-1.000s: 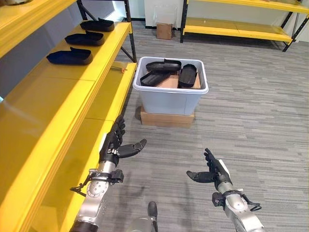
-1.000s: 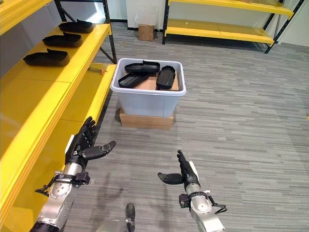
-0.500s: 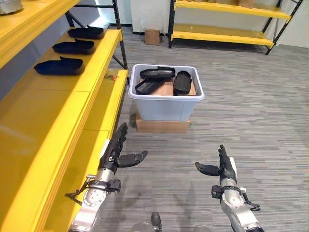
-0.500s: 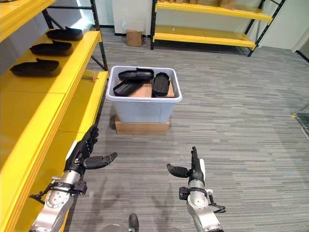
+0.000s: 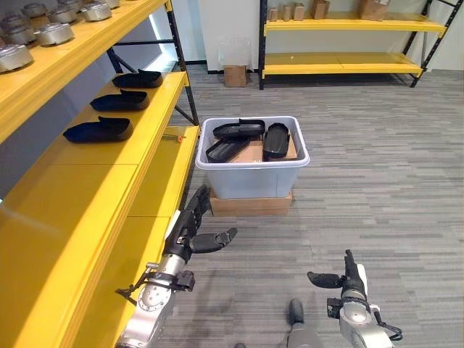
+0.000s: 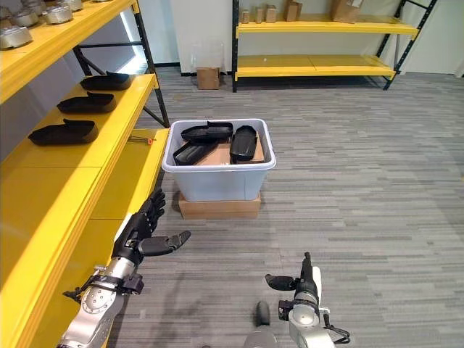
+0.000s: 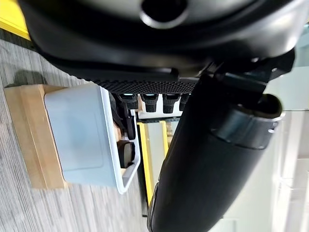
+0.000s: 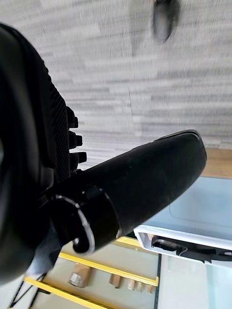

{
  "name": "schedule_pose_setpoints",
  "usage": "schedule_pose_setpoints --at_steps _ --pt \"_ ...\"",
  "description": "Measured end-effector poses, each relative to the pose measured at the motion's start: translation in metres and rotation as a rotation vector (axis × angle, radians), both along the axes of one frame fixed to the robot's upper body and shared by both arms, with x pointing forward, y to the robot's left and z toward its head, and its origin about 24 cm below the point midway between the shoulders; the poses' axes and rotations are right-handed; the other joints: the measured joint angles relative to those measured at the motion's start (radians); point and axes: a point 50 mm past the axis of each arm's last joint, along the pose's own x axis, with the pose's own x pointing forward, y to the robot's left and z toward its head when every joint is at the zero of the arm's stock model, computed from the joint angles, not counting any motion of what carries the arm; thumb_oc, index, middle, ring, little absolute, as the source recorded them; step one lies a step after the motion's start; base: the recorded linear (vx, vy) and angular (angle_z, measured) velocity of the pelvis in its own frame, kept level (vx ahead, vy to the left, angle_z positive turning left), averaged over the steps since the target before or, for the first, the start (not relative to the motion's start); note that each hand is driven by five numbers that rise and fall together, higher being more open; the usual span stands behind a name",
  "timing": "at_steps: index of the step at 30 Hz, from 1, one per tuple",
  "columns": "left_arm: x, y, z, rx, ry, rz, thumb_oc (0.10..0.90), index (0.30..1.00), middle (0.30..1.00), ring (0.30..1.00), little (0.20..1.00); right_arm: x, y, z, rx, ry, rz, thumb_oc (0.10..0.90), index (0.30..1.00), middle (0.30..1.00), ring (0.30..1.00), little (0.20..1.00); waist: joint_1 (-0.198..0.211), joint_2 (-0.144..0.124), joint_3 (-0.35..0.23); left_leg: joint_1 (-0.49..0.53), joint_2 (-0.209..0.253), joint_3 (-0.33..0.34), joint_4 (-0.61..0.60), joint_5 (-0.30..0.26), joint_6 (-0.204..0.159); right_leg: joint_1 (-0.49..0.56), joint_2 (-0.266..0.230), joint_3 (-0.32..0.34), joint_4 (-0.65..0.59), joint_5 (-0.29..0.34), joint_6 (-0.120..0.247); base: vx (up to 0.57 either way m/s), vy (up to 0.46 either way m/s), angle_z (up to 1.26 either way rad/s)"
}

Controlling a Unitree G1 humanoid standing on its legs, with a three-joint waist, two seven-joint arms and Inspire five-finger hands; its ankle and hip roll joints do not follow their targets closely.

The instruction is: Move parts from the plastic box to the shelf.

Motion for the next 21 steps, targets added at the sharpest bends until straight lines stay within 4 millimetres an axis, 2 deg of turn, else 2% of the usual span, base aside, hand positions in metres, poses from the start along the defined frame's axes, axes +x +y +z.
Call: schedule_pose_setpoints --at_steps 2,5,7,9,10,15,16,17,18,19,20,21 --pt "-0.004 -0.002 -0.001 -0.001 0.011 -0.013 0.9 1.0 1.0 1.0 1.0 0.004 -0.001 0.004 -0.024 -0.015 0.02 0.9 1.0 1.0 1.0 1.0 0.0 0.036 -0.01 0.005 0.063 -0.009 -0.008 0.005 -0.031 0.002 0.062 -0.018 0.014 -0.019 -0.037 0.19 -0.181 0.06" --pt "0.006 -0.008 0.008 -0.047 -0.025 -0.034 0.9 1.0 1.0 1.0 1.0 0.02 -0.009 0.018 -0.094 -0.072 0.057 0.9 1.0 1.0 1.0 1.0 -0.011 0.041 -0.01 -0.008 0.123 -0.02 -0.004 0.016 -0.058 -0.015 0.108 -0.052 0.057 -0.071 -0.088 0.11 -0.115 0.17" --pt "0.01 -0.011 0.013 -0.08 -0.043 -0.041 0.9 1.0 1.0 1.0 1.0 0.031 -0.014 0.029 -0.125 -0.117 0.064 0.9 1.0 1.0 1.0 1.0 -0.03 0.042 -0.009 -0.023 0.145 -0.019 -0.005 0.02 -0.068 -0.027 0.124 -0.074 0.072 -0.095 -0.1 0.12 -0.136 0.23" --pt "0.015 -0.014 0.017 -0.084 -0.059 -0.057 0.9 1.0 1.0 1.0 1.0 0.034 -0.019 0.035 -0.155 -0.147 0.067 0.9 1.0 1.0 1.0 1.0 -0.03 0.039 -0.007 -0.052 0.163 -0.023 0.023 0.025 -0.091 -0.044 0.138 -0.089 0.093 -0.127 -0.103 0.12 -0.166 0.25" --pt "0.015 -0.015 0.017 -0.086 -0.061 -0.061 0.9 1.0 1.0 1.0 1.0 0.035 -0.02 0.035 -0.16 -0.149 0.069 0.9 1.0 1.0 1.0 1.0 -0.029 0.035 -0.006 -0.065 0.164 -0.023 0.04 0.025 -0.092 -0.05 0.135 -0.095 0.1 -0.133 -0.104 0.15 -0.181 0.32" --pt "0.016 -0.018 0.017 -0.143 -0.06 -0.043 0.9 1.0 1.0 1.0 1.0 0.036 -0.019 0.037 -0.153 -0.158 0.086 0.9 1.0 1.0 1.0 1.0 -0.022 0.038 -0.004 -0.109 0.194 -0.005 0.104 0.034 -0.1 -0.085 0.152 -0.124 0.166 -0.191 -0.159 0.17 -0.213 0.16" --pt "0.018 -0.02 0.019 -0.148 -0.067 -0.041 0.9 1.0 1.0 1.0 1.0 0.036 -0.02 0.037 -0.148 -0.159 0.089 0.9 1.0 1.0 1.0 1.0 -0.024 0.028 0.003 -0.144 0.194 0.001 0.163 0.049 -0.118 -0.098 0.153 -0.145 0.217 -0.217 -0.166 0.2 -0.224 0.45" --pt "0.022 -0.021 0.021 -0.142 -0.076 -0.03 0.9 1.0 1.0 1.0 1.0 0.036 -0.019 0.036 -0.135 -0.159 0.093 0.9 1.0 1.0 1.0 1.0 -0.024 -0.001 0.02 -0.207 0.19 0.024 0.3 0.044 -0.128 -0.116 0.127 -0.138 0.269 -0.259 -0.164 0.22 -0.15 0.55" --pt "0.023 -0.021 0.017 -0.144 -0.059 -0.007 0.9 1.0 1.0 1.0 1.0 0.033 -0.018 0.033 -0.128 -0.15 0.096 0.9 1.0 1.0 1.0 1.0 -0.023 -0.01 0.023 -0.258 0.203 0.049 0.417 0.055 -0.134 -0.106 0.129 -0.144 0.265 -0.265 -0.175 0.22 0.004 0.2" --pt "0.021 -0.017 0.009 -0.14 -0.023 0.05 0.9 1.0 1.0 1.0 1.0 0.032 -0.015 0.032 -0.116 -0.152 0.112 0.9 1.0 1.0 1.0 1.0 -0.008 -0.015 0.025 -0.303 0.225 0.081 0.508 0.06 -0.119 -0.08 0.135 -0.146 0.244 -0.266 -0.175 0.28 0.052 -0.03" --pt "0.018 -0.011 -0.001 -0.132 0.011 0.097 0.9 1.0 1.0 1.0 1.0 0.031 -0.012 0.032 -0.108 -0.165 0.117 0.9 1.0 1.0 1.0 1.0 -0.004 -0.013 0.025 -0.323 0.221 0.113 0.479 0.036 -0.103 -0.048 0.144 -0.147 0.173 -0.262 -0.165 0.25 0.084 -0.27" --pt "0.015 -0.007 -0.006 -0.137 0.03 0.135 0.9 1.0 1.0 1.0 1.0 0.032 -0.012 0.032 -0.106 -0.168 0.121 0.9 1.0 1.0 1.0 1.0 0.0 0.001 0.024 -0.328 0.223 0.139 0.414 0.047 -0.088 -0.025 0.155 -0.151 0.141 -0.262 -0.142 0.23 0.095 -0.23"
